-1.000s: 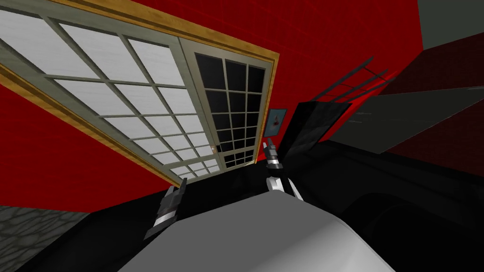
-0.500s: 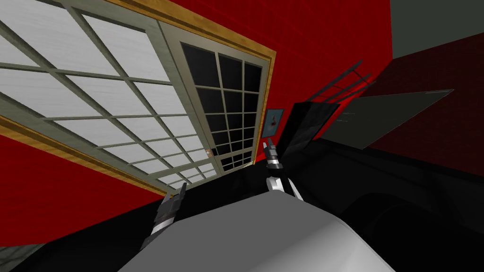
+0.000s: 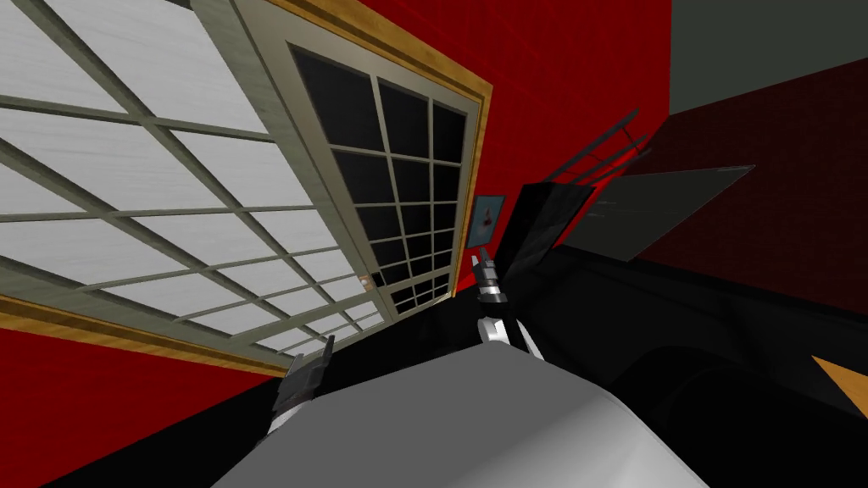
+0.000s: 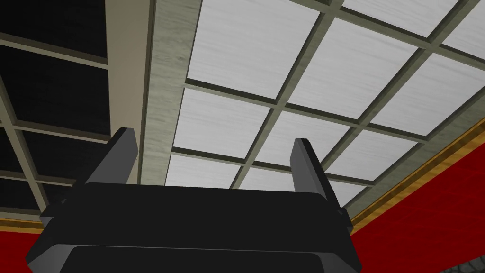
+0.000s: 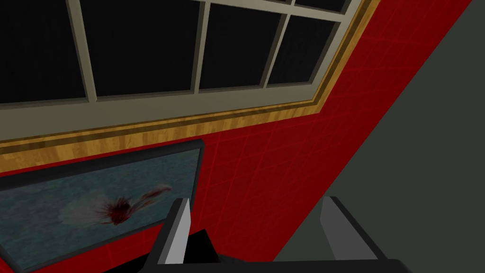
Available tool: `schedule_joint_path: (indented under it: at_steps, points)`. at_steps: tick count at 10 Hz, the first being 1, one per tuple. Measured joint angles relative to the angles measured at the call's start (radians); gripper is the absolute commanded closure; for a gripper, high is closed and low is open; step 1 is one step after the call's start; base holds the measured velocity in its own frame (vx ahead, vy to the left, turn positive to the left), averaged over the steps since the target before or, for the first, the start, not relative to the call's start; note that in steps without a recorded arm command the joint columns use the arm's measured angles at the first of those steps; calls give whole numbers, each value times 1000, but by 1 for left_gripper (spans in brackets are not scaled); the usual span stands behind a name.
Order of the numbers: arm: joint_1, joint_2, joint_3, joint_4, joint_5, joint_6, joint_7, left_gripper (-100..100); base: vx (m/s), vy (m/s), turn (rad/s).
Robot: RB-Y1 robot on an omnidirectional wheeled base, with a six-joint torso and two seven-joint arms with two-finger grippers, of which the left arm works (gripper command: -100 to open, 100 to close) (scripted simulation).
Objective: Pull the door open
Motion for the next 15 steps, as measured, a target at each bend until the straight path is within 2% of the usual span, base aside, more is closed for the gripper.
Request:
schedule_joint_path:
  at_steps: [9,15]
  points:
    - [-12,-25,46,144,-26,-54,-157,-100,113,21,-101]
    - [-36,-42,78,247,-40,-91,-258,-100,135,36,-95]
